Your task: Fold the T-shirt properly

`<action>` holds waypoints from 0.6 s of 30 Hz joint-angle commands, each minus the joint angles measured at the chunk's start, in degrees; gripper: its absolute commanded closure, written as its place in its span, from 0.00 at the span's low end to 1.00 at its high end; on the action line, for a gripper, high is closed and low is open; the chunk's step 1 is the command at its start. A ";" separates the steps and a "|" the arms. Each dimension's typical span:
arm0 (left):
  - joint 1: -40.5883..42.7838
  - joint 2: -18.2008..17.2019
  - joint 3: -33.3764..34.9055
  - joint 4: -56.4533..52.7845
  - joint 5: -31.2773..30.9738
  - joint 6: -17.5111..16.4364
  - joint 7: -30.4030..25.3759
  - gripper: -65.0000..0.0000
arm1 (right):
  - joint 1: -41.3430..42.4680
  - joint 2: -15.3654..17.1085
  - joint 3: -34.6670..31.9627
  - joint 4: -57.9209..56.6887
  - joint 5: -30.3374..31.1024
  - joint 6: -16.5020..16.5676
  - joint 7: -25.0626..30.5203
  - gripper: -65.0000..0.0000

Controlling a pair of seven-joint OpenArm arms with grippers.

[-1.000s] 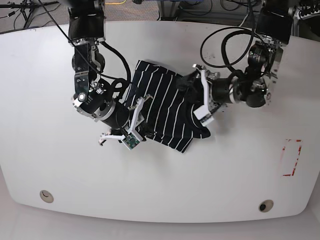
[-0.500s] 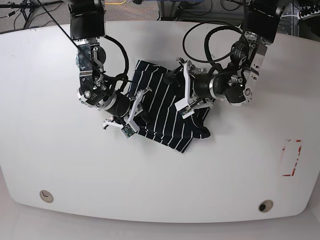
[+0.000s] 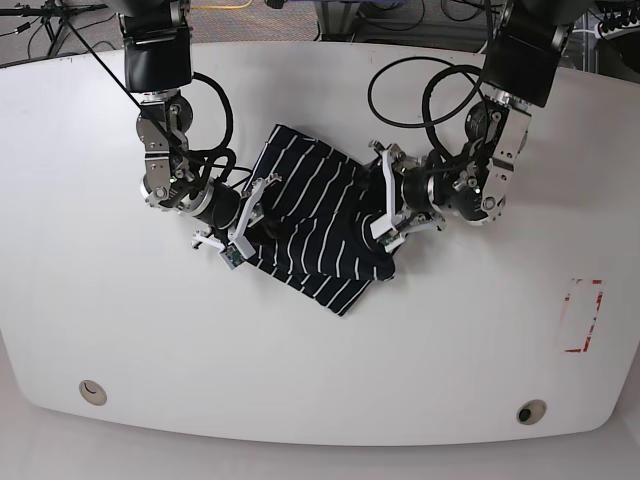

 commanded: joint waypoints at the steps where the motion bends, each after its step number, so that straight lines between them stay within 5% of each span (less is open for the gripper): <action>1: -1.37 -0.37 0.04 -3.11 5.20 1.10 -0.22 0.54 | -0.76 0.40 0.90 2.06 -0.12 0.36 -0.26 0.81; 9: -5.59 -0.63 0.92 -2.59 5.02 1.10 -0.31 0.54 | -6.65 -0.39 1.69 6.54 -0.21 0.36 -0.44 0.81; 18: -11.48 -0.72 0.66 -2.76 5.46 1.10 -0.31 0.54 | -11.93 -5.05 1.78 13.84 -0.74 0.36 -2.72 0.81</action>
